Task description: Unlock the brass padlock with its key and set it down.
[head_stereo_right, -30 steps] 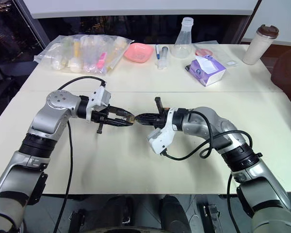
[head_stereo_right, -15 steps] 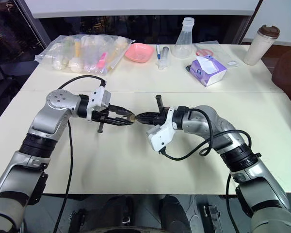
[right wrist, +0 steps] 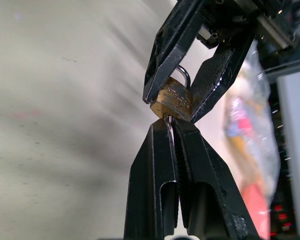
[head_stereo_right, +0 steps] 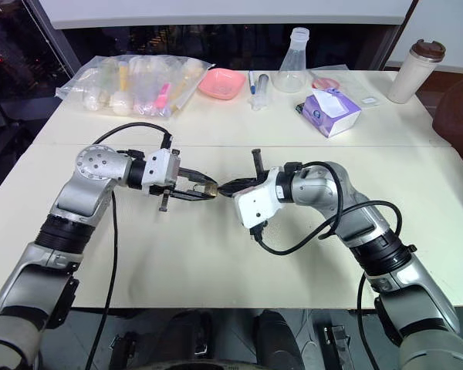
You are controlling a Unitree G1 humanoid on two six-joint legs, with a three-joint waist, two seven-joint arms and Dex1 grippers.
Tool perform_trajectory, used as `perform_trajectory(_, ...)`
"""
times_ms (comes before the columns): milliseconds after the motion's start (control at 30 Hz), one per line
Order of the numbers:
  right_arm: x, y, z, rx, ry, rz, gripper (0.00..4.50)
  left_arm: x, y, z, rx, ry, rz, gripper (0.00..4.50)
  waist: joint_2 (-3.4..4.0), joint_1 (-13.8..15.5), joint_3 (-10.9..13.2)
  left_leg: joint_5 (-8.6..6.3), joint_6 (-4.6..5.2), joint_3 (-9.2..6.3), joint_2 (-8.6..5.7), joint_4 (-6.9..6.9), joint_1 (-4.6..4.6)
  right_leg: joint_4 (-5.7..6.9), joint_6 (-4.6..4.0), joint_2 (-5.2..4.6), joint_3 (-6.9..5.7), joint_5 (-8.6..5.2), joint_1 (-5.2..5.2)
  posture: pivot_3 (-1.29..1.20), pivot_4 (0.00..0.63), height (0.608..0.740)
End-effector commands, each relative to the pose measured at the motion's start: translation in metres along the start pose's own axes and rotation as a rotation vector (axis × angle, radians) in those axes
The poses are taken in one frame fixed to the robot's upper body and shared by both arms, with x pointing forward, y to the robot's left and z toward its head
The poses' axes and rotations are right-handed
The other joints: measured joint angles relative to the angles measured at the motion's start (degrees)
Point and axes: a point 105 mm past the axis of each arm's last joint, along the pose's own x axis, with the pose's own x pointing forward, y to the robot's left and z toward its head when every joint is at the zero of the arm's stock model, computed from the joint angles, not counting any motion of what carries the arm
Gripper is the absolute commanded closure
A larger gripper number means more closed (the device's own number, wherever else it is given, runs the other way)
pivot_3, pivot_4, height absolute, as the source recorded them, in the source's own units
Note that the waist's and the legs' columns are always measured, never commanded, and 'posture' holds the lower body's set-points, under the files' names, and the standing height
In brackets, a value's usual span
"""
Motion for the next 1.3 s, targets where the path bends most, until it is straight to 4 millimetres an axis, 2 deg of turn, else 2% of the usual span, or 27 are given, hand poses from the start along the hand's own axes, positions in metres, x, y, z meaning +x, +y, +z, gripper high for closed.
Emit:
perform_trajectory(33, 0.001, -0.005, 0.021, -0.024, -0.078, 0.000, 4.43, -0.001, 0.008, 0.012, 0.055, -0.021, 0.043, 3.76, 0.00, 0.0, 0.0, -0.01, 0.01, 0.00, 0.00, 0.00, 0.00, 0.00, 0.00, 0.00, 0.00, 0.00, 0.00, 0.00, 0.150, 0.715)
perform_trajectory(133, 0.000, -0.010, 0.020, -0.151, -0.049, -0.025, 4.43, -0.002, 0.008, 0.016, -0.024, -0.049, 0.039, 3.76, 0.00, 0.0, 0.0, -0.02, 0.03, 0.00, 0.00, 0.00, 0.00, 0.00, 0.00, 0.00, 0.00, 0.00, 0.00, 0.00, 0.150, 0.715)
perform_trajectory(200, -0.001, -0.015, 0.014, -0.322, -0.007, -0.074, 4.43, -0.006, 0.011, 0.019, -0.119, -0.075, 0.038, 3.76, 0.00, 0.0, 0.0, -0.02, 0.04, 0.00, 0.00, 0.00, 0.00, 0.00, 0.00, 0.01, 0.00, 0.00, -0.01, 0.00, 0.150, 0.715)
perform_trajectory(300, -0.003, -0.020, 0.005, -0.477, 0.034, -0.153, 4.43, -0.011, 0.015, 0.020, -0.237, -0.095, 0.045, 3.76, 0.00, -0.1, 0.0, -0.02, 0.03, 0.00, -0.01, 0.00, 0.00, 0.02, 0.00, 0.03, 0.00, 0.00, -0.02, 0.00, 0.150, 0.715)
perform_trajectory(400, -0.003, -0.014, 0.001, -0.522, 0.037, -0.165, 3.66, -0.016, 0.010, 0.016, -0.285, -0.074, 0.004, 3.76, 0.00, -0.1, 0.0, 0.15, -0.26, 0.00, -0.01, 0.00, 0.00, 0.03, 0.00, 0.04, 0.00, 0.00, -0.03, 0.00, 0.150, 0.715)
perform_trajectory(600, -0.005, -0.013, -0.001, -0.517, 0.037, -0.197, 0.83, -0.017, 0.009, 0.016, -0.297, -0.068, -0.009, 3.76, 0.00, -0.1, 0.0, 0.17, -0.30, 0.01, -0.01, 0.00, 0.00, 0.04, 0.00, 0.04, 0.01, 0.00, -0.03, 0.00, 0.150, 0.715)
perform_trajectory(933, 0.003, -0.022, 0.013, -0.541, -0.022, -0.256, 0.83, -0.013, 0.014, 0.020, -0.286, -0.089, 0.008, 3.76, 0.00, -0.1, 0.0, 0.17, -0.30, 0.01, 0.00, 0.00, 0.00, 0.04, 0.00, 0.04, 0.02, 0.00, -0.03, 0.00, 0.150, 0.715)
perform_trajectory(1133, 0.007, -0.022, 0.015, -0.546, -0.038, -0.251, 0.83, -0.012, 0.017, 0.023, -0.282, -0.103, 0.017, 3.76, 0.00, 0.0, 0.0, 0.17, -0.30, 0.01, 0.00, 0.00, 0.00, 0.04, 0.00, 0.03, 0.02, 0.00, -0.02, 0.00, 0.150, 0.715)
perform_trajectory(1233, 0.009, -0.020, 0.016, -0.549, -0.047, -0.244, 1.57, -0.012, 0.017, 0.024, -0.281, -0.105, 0.019, 3.76, 0.00, -0.1, 0.0, 0.17, -0.30, 0.01, -0.01, 0.00, 0.00, 0.04, 0.00, 0.03, 0.02, 0.00, -0.01, 0.00, 0.150, 0.715)
perform_trajectory(1300, 0.010, -0.020, 0.016, -0.553, -0.049, -0.239, 2.68, -0.012, 0.017, 0.024, -0.281, -0.105, 0.020, 3.76, 0.00, -0.1, 0.0, 0.17, -0.30, 0.01, 0.00, 0.00, 0.00, 0.05, 0.00, 0.03, 0.02, 0.00, -0.03, 0.00, 0.150, 0.715)
